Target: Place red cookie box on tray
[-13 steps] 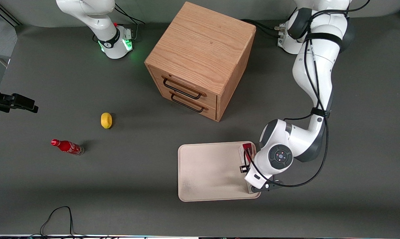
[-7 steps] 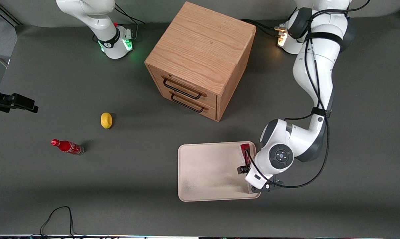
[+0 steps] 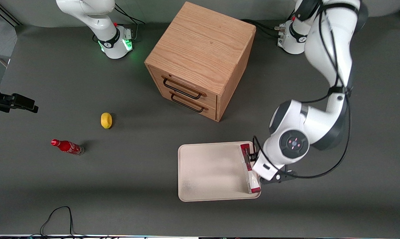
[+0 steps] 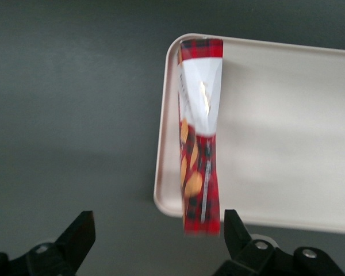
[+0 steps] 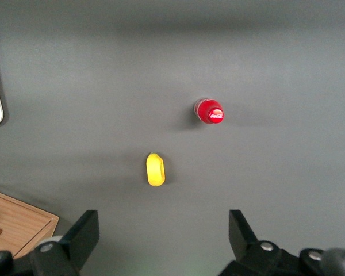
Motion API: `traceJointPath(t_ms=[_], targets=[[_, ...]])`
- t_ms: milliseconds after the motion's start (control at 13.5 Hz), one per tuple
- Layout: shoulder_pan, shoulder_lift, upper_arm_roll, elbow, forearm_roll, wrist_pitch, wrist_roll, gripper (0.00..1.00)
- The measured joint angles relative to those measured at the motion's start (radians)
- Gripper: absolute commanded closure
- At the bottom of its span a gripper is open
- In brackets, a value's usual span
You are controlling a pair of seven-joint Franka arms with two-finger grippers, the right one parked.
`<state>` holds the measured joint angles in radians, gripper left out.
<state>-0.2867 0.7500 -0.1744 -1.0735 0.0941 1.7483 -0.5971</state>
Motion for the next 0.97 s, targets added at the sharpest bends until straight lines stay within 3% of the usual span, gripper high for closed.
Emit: traceJointPath(t_ms=[743, 966], targets=[[0.297, -0.779, 0.048, -0.768, -0.017, -0.04, 0.351, 0.0], [0.317, -0.951, 0.127, -0.883, -0.019, -0.102, 0.414, 0.0]])
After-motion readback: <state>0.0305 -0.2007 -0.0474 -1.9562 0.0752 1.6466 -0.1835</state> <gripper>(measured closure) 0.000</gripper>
